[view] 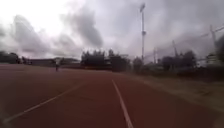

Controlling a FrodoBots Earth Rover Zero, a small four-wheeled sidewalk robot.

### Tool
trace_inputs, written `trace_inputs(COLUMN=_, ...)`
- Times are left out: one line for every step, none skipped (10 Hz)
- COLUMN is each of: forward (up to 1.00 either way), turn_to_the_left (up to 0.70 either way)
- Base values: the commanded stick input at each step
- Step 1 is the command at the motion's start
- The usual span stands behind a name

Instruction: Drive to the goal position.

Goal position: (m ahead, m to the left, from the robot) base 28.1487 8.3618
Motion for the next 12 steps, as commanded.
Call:
trace_inputs(forward=0.85, turn_to_the_left=0.00)
trace_inputs(forward=0.85, turn_to_the_left=0.00)
trace_inputs(forward=0.85, turn_to_the_left=0.00)
trace_inputs(forward=0.85, turn_to_the_left=0.00)
trace_inputs(forward=0.85, turn_to_the_left=0.00)
trace_inputs(forward=0.85, turn_to_the_left=0.00)
trace_inputs(forward=0.85, turn_to_the_left=0.00)
trace_inputs(forward=0.85, turn_to_the_left=0.00)
trace_inputs(forward=0.85, turn_to_the_left=0.00)
trace_inputs(forward=0.85, turn_to_the_left=0.00)
trace_inputs(forward=0.85, turn_to_the_left=0.00)
trace_inputs(forward=0.85, turn_to_the_left=0.00)
